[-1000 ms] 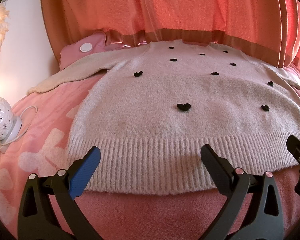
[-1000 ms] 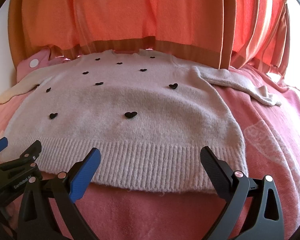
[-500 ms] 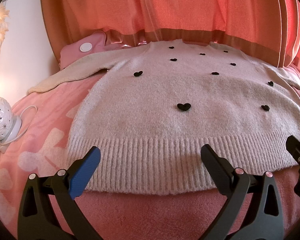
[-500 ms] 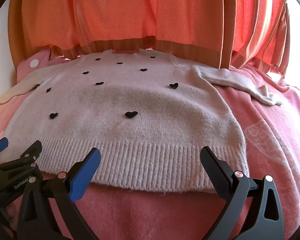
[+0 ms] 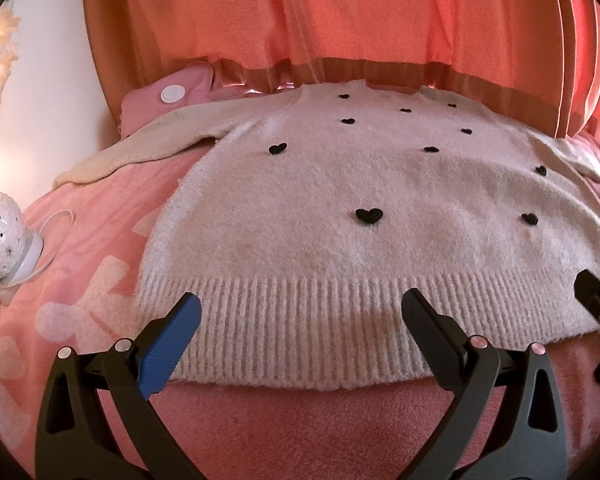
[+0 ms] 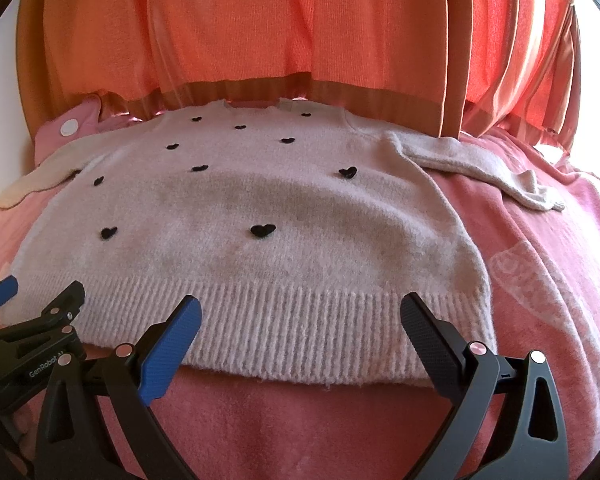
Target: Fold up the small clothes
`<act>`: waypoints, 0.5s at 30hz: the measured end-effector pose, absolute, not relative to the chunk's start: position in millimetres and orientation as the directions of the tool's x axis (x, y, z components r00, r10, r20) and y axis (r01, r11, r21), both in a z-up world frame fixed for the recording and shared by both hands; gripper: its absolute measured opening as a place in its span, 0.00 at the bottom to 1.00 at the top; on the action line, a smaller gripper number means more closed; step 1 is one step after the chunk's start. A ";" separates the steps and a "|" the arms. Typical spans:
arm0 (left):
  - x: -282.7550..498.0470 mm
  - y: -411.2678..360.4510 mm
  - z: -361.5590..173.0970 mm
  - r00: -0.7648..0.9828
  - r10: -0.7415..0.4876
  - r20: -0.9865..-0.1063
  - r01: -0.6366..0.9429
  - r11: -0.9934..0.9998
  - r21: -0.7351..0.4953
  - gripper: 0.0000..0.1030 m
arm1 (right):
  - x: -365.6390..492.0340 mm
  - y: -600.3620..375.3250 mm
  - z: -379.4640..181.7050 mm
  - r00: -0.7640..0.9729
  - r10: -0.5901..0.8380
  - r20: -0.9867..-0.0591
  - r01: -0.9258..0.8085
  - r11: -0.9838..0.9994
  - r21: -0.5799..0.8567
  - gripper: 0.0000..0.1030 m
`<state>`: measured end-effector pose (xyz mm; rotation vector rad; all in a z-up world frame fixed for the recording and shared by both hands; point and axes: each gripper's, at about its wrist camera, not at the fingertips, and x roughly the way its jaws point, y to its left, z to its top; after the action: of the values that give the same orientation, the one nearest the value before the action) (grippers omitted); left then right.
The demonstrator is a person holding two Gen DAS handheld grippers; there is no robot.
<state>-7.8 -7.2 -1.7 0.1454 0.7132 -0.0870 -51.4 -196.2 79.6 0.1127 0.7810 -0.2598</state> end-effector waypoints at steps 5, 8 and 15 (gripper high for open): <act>-8.6 3.5 22.2 0.740 -0.179 -0.649 0.203 0.978 -0.037 0.95 | -56.5 -278.8 129.5 0.746 -0.173 -0.642 0.399 0.889 0.224 0.95; 0.9 4.4 45.0 0.750 -0.230 -0.621 0.233 0.969 -0.077 0.95 | -41.3 -351.8 139.5 0.719 -0.231 -0.655 0.498 0.829 0.254 0.95; 66.4 -20.3 76.4 0.740 -0.259 -0.621 0.230 0.965 -0.128 0.95 | -4.5 -528.7 79.2 0.553 -0.301 -0.777 0.747 0.592 0.302 0.95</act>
<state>66.4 -20.3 76.4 -0.0440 0.6878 -0.2682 -4.5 -528.7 79.2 0.6805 0.7434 -0.6791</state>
